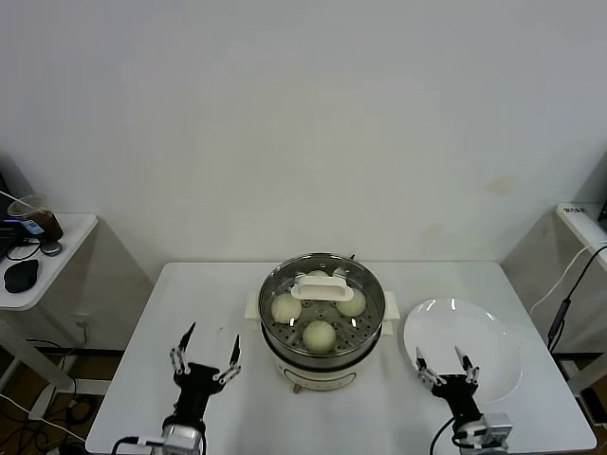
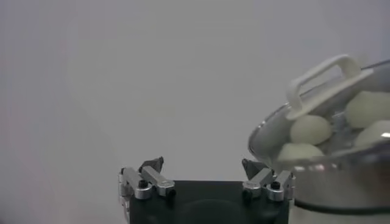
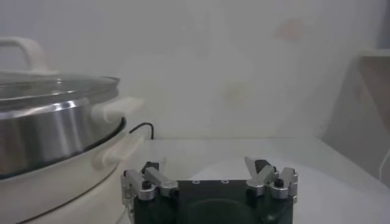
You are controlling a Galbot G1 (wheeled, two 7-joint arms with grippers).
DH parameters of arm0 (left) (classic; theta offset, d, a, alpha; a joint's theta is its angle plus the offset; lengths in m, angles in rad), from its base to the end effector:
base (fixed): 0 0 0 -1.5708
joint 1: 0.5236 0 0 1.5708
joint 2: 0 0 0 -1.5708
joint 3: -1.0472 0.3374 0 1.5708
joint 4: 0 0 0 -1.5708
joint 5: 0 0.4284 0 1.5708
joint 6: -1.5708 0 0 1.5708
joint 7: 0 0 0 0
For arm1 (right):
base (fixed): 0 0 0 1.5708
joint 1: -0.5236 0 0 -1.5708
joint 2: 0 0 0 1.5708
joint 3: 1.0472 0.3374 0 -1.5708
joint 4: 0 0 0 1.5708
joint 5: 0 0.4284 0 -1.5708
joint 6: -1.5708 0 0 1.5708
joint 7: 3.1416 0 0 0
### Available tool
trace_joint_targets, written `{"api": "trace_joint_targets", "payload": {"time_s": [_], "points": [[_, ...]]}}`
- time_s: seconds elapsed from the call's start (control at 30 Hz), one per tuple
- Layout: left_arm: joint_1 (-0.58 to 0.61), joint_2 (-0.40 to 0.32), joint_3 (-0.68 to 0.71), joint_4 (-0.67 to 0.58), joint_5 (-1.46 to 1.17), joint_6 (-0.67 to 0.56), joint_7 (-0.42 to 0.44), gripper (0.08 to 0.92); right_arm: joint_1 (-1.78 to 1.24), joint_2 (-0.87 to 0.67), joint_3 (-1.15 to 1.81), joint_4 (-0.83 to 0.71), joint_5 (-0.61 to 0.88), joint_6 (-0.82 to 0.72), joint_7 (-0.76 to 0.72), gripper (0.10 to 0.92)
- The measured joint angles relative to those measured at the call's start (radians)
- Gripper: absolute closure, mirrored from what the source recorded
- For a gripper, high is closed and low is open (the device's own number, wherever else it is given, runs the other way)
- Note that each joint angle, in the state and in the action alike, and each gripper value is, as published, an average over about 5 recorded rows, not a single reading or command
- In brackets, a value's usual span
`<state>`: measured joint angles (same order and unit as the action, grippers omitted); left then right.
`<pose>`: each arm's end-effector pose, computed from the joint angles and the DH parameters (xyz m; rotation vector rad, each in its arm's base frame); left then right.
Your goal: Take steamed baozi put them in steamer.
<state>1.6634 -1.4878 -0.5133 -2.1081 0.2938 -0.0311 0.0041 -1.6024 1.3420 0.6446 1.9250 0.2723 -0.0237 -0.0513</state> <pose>0.2321 0.0060 -0.3090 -0.1154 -3.0497 -0.5496 0.2478 -0.0901 -0.3572 0.0269 -2.9353 -0.0274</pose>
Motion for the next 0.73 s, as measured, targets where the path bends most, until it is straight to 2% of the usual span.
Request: {"api": "trace_joint_targets", "payload": {"time_s": [0.47, 0.73], "points": [[0.114, -0.016, -0.041, -0.007, -0.157, 0.024, -0.001, 0.177, -0.059, 0.016, 0.057, 0.08, -0.028, -0.057, -0.037, 0.203], [0.131, -0.005, -0.035, -0.037, -0.183, 0.044, 0.003, 0.177, -0.072, 0.024, 0.094, 0.102, -0.033, -0.078, -0.057, 0.203]]}}
